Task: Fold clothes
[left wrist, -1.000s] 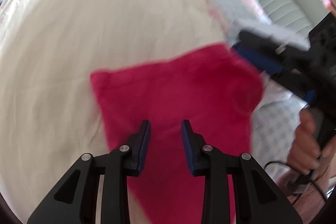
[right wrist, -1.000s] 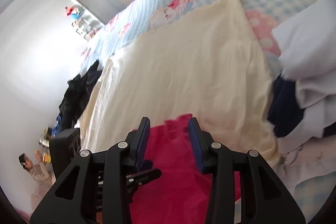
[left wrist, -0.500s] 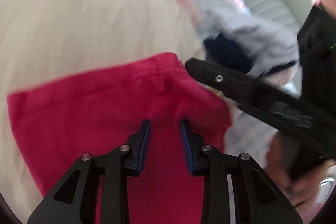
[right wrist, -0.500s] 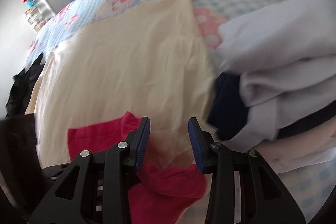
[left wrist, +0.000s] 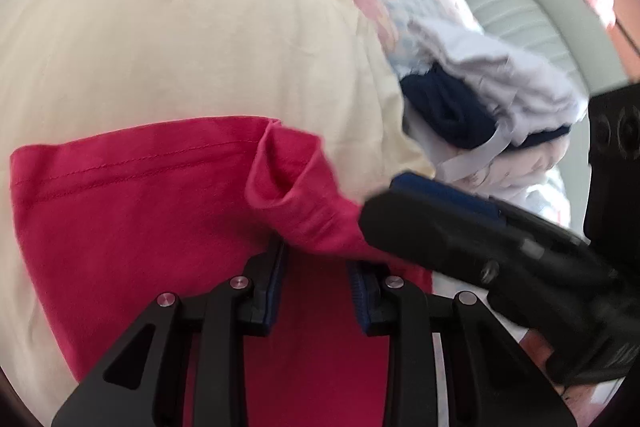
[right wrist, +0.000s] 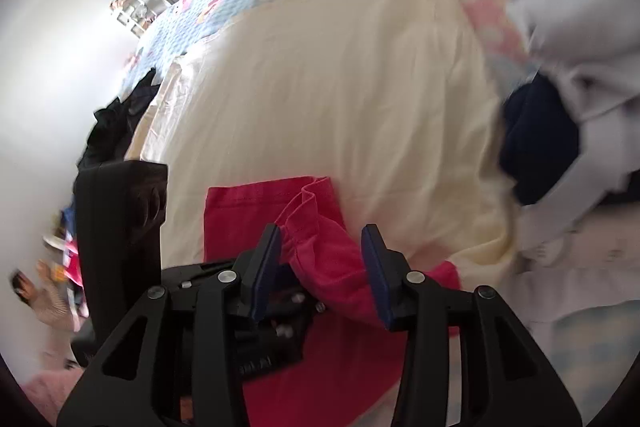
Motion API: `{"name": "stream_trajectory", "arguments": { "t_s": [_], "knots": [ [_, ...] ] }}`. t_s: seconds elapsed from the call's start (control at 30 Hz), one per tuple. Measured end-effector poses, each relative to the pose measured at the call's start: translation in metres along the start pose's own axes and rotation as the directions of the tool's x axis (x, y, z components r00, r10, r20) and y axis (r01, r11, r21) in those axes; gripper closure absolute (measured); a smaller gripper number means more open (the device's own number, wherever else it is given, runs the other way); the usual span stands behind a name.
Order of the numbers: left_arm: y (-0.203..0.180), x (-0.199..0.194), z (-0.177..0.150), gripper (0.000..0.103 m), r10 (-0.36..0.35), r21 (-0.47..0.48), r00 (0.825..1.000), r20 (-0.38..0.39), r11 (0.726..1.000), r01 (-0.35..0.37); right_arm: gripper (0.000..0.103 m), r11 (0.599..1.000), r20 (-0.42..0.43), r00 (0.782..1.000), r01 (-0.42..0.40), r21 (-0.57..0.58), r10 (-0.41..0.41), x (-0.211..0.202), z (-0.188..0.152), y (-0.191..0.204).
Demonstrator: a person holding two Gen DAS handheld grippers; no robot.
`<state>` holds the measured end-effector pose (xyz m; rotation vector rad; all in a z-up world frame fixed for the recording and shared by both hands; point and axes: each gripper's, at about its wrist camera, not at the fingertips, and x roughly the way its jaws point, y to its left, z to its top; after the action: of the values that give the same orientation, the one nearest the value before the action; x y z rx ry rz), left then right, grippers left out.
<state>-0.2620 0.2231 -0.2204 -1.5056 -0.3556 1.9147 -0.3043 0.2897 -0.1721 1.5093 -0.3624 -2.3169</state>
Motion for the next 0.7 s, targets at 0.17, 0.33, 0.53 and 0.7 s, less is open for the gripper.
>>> {"name": "stream_trajectory", "arguments": {
  "t_s": [0.17,0.33,0.53,0.7],
  "knots": [
    [0.005,-0.027,-0.01,0.072,0.071,-0.021,0.996,0.045,0.997,-0.07,0.057,0.999,-0.037,0.999,0.028,-0.032,-0.029,0.0,-0.005,-0.006],
    [0.019,-0.039,-0.016,0.072,0.123,-0.038,0.991,0.045,0.992,-0.121,0.084,0.997,-0.062,0.995,0.072,-0.037,-0.074,0.007,-0.009,-0.015],
    [0.029,-0.032,-0.018,0.072,0.145,-0.037,0.989,0.019,0.989,-0.144,0.093,0.922,0.08,0.923,0.381,-0.062,-0.376,-0.005,-0.003,-0.016],
    [0.033,-0.042,-0.023,0.071,0.11,-0.02,0.993,0.047,0.994,-0.109,0.092,0.938,0.163,0.929,0.344,-0.044,-0.333,-0.029,-0.001,-0.006]
  ]
}}
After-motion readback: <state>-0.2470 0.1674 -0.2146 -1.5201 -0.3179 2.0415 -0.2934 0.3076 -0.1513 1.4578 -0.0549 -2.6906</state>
